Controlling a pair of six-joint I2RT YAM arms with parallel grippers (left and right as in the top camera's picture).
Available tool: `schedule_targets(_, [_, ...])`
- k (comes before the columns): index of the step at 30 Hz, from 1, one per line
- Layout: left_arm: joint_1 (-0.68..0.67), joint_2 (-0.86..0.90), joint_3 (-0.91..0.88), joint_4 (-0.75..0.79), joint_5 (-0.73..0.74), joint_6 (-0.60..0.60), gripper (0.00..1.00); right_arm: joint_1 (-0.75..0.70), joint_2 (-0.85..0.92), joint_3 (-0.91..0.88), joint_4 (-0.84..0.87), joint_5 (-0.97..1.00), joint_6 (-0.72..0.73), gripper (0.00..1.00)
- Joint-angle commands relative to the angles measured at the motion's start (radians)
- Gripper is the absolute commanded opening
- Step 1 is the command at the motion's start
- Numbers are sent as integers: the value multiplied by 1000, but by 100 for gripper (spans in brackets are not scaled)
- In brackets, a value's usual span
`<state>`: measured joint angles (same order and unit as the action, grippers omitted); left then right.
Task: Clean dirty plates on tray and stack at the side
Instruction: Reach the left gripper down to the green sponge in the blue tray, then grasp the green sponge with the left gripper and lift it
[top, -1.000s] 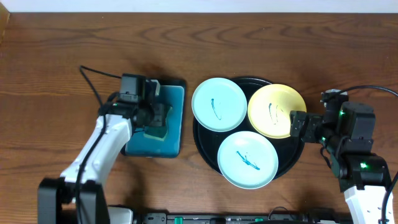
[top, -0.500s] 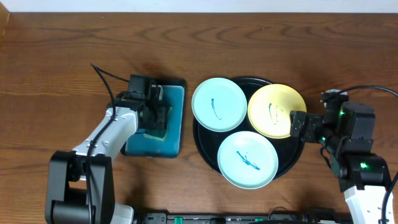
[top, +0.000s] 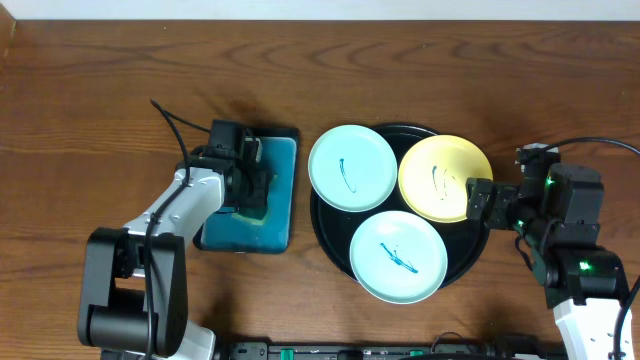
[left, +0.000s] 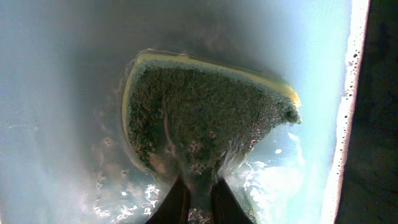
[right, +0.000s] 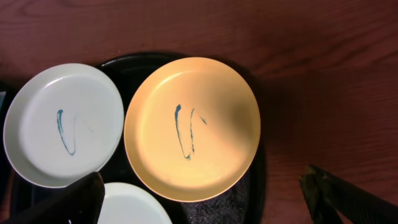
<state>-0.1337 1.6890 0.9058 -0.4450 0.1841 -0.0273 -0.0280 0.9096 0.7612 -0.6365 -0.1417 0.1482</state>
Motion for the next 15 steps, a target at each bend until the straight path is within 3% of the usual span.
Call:
schedule_targets(1, [-3,11,3,-17,-5,-5,7,9,1,22,0,-5,-15,99])
schedule_targets(15, [-2,-267,9,-67,15,-31,7,9,8,22,-65,-7,-15,99])
